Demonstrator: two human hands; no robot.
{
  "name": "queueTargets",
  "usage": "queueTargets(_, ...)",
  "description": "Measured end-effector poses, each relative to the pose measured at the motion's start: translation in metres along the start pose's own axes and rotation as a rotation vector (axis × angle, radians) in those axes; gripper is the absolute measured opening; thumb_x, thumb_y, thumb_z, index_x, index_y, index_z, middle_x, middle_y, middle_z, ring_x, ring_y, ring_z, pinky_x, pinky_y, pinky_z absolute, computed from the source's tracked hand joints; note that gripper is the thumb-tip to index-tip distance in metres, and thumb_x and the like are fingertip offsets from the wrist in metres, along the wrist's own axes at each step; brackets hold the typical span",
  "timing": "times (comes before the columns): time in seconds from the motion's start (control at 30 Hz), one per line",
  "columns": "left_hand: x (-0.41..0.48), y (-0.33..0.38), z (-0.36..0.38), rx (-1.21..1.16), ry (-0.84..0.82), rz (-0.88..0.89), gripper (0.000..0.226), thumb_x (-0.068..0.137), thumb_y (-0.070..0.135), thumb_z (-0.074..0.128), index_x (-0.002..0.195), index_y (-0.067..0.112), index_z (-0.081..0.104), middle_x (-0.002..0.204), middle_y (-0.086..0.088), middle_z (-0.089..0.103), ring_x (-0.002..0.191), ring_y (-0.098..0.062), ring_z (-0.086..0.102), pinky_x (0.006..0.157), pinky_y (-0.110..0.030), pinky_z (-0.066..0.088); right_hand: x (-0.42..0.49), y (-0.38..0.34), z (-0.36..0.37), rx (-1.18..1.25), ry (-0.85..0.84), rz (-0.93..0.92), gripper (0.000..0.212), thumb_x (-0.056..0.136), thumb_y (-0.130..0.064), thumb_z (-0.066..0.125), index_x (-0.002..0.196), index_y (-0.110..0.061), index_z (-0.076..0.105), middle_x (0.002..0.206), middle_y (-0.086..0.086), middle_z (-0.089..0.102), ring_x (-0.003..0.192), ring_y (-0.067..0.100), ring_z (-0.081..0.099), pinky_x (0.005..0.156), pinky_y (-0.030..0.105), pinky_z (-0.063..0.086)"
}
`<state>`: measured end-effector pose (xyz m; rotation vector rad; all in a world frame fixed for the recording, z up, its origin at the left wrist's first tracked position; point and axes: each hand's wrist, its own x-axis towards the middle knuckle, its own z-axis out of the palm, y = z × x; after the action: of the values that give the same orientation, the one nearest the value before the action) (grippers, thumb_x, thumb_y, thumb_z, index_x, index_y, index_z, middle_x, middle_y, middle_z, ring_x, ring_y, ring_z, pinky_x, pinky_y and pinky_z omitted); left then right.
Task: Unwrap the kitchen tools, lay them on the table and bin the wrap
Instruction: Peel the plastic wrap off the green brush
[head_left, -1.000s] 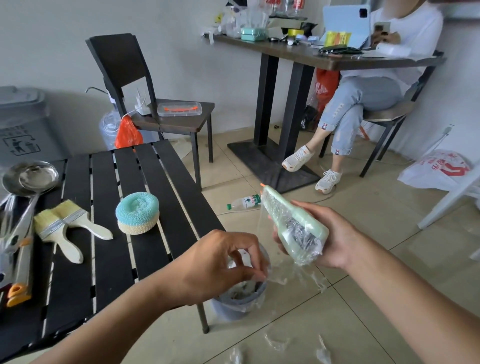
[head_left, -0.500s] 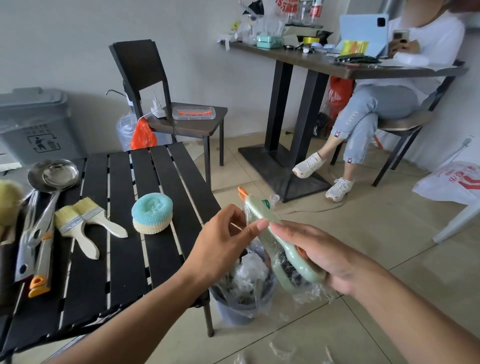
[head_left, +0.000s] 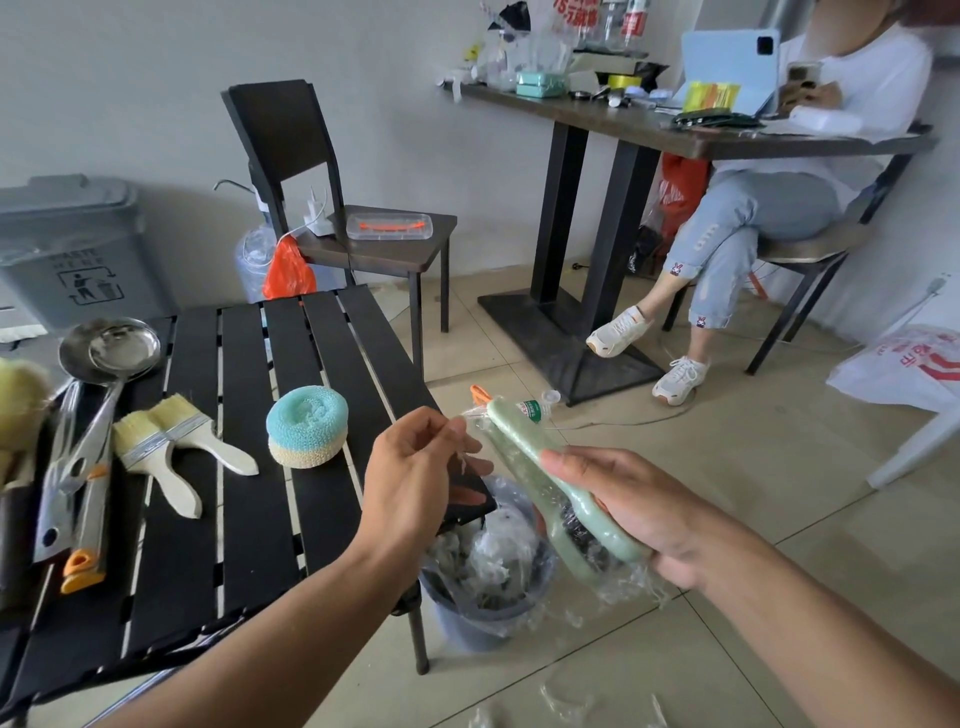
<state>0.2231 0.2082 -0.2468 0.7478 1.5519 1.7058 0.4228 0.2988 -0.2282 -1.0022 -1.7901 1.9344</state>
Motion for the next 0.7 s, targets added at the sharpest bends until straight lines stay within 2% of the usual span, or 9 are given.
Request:
queueTargets(0.07,0.002,-0.004,0.000,0.029,0.009,0.007,0.022,0.107,0.017,0.064,0.090,0.003,0.066,0.086,-0.012,0.077,0.079,-0.026,0.081,0.057,-0.034,0.063,0.000,0.000,0.001,0.000,0.001,0.008,0.048,0.087,-0.058,0.073,0.116,-0.021,0.081,0.104,0.019,0.080,0.077,0.018,0.072,0.061,0.023,0.055)
queueTargets(0.13,0.004,-0.007,-0.003,0.216,-0.023,0.131,0.010,0.106,0.012,0.062,0.097,0.013,0.064,0.088,-0.005,0.076,0.076,-0.018,0.079,0.061,-0.031,0.064,0.000,-0.001,-0.001,-0.021,0.001,0.019,0.048,0.088,-0.059,0.073,0.116,-0.021,0.080,0.097,0.014,0.080,0.072,0.017,0.072,0.061,0.024,0.052)
queueTargets(0.23,0.004,-0.007,-0.007,0.540,-0.050,0.357,0.020,0.103,0.011,0.062,0.102,0.031,0.064,0.084,0.011,0.072,0.074,-0.010,0.072,0.066,-0.024,0.060,-0.003,-0.001,-0.003,-0.032,-0.012,0.022,0.046,0.090,-0.058,0.071,0.118,-0.023,0.080,0.095,0.012,0.079,0.067,0.014,0.068,0.055,0.022,0.046)
queueTargets(0.33,0.005,-0.001,-0.008,0.683,-0.009,0.416,0.019,0.097,0.012,0.065,0.096,0.030,0.073,0.078,0.014,0.071,0.074,-0.005,0.070,0.065,-0.022,0.058,-0.005,0.000,-0.004,-0.016,-0.043,0.022,0.045,0.094,-0.057,0.067,0.118,-0.022,0.080,0.100,0.018,0.080,0.071,0.014,0.068,0.058,0.022,0.049)
queueTargets(0.4,0.006,0.004,-0.009,0.611,0.000,0.321,0.018,0.094,0.012,0.067,0.090,0.027,0.074,0.072,0.010,0.073,0.067,-0.008,0.073,0.062,-0.027,0.062,-0.006,0.000,-0.005,0.017,-0.059,0.019,0.045,0.096,-0.057,0.067,0.115,-0.018,0.081,0.091,0.013,0.079,0.068,0.010,0.068,0.057,0.018,0.050)
queueTargets(0.43,0.007,0.005,-0.011,0.539,-0.005,0.253,0.017,0.094,0.009,0.066,0.089,0.024,0.074,0.071,0.007,0.075,0.064,-0.011,0.074,0.061,-0.030,0.064,-0.007,0.001,-0.005,0.031,-0.067,0.018,0.047,0.097,-0.058,0.068,0.114,-0.016,0.081,0.091,0.013,0.079,0.071,0.012,0.070,0.062,0.020,0.053)
queueTargets(0.53,0.012,0.007,-0.014,0.329,-0.014,0.039,0.015,0.096,0.000,0.065,0.090,0.009,0.076,0.070,-0.006,0.077,0.067,-0.022,0.078,0.060,-0.031,0.065,-0.009,0.001,-0.006,0.079,-0.080,0.025,0.057,0.089,-0.066,0.070,0.111,-0.015,0.082,0.108,0.027,0.077,0.092,0.031,0.072,0.087,0.038,0.056)
queueTargets(0.63,0.014,0.006,-0.015,0.078,-0.053,-0.102,0.012,0.098,-0.003,0.064,0.095,0.000,0.075,0.077,-0.017,0.078,0.069,-0.024,0.076,0.062,-0.029,0.063,-0.009,-0.004,-0.010,0.079,-0.072,0.015,0.064,0.079,-0.070,0.077,0.108,-0.012,0.081,0.107,0.028,0.077,0.093,0.035,0.072,0.092,0.049,0.049)
queueTargets(0.7,0.015,0.006,-0.016,-0.075,-0.089,-0.148,0.010,0.099,-0.004,0.062,0.099,-0.003,0.072,0.083,-0.020,0.078,0.071,-0.024,0.076,0.064,-0.028,0.062,-0.009,-0.004,-0.014,0.109,-0.088,0.014,0.070,0.072,-0.070,0.086,0.111,-0.012,0.080,0.108,0.028,0.076,0.095,0.035,0.073,0.092,0.047,0.052)
